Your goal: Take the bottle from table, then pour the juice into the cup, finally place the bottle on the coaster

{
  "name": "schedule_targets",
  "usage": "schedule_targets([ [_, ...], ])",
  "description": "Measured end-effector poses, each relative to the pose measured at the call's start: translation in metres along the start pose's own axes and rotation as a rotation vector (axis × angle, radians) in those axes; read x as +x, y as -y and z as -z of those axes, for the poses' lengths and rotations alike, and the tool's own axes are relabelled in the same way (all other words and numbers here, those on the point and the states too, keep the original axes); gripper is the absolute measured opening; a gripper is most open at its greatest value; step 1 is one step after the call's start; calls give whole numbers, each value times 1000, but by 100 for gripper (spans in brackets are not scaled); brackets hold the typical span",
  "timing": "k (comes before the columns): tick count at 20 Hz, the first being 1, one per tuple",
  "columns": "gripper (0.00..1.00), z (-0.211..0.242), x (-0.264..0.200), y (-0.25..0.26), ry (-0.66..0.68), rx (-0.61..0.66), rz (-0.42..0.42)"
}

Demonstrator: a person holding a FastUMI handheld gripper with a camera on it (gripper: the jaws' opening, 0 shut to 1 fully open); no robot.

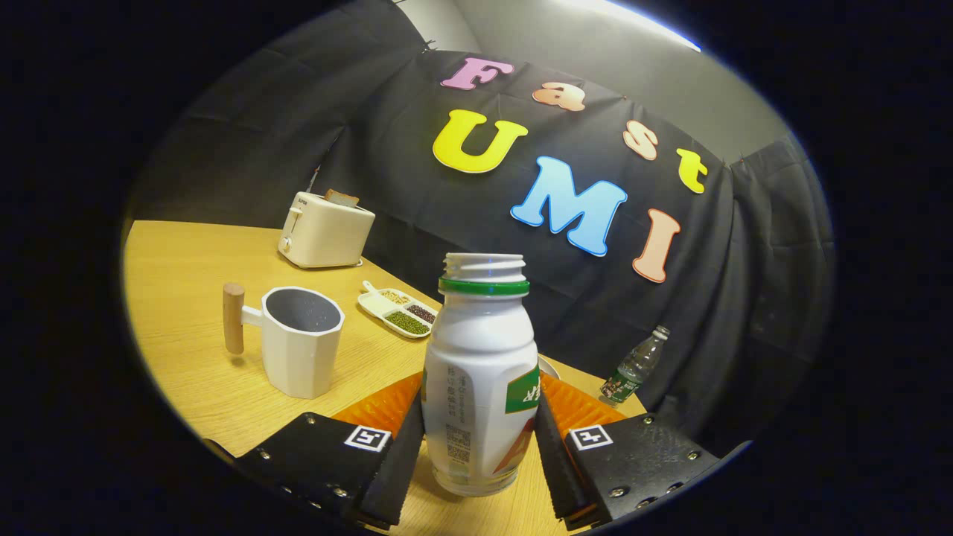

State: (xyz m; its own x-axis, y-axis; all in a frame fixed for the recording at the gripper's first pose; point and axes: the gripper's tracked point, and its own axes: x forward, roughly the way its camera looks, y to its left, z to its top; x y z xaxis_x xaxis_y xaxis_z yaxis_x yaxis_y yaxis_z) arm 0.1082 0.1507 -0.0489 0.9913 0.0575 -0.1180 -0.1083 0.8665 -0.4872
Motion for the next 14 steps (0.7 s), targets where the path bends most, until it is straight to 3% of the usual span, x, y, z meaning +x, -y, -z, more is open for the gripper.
schedule_targets([
  [14,73,-4,20,-26,-43,-267,-17],
])
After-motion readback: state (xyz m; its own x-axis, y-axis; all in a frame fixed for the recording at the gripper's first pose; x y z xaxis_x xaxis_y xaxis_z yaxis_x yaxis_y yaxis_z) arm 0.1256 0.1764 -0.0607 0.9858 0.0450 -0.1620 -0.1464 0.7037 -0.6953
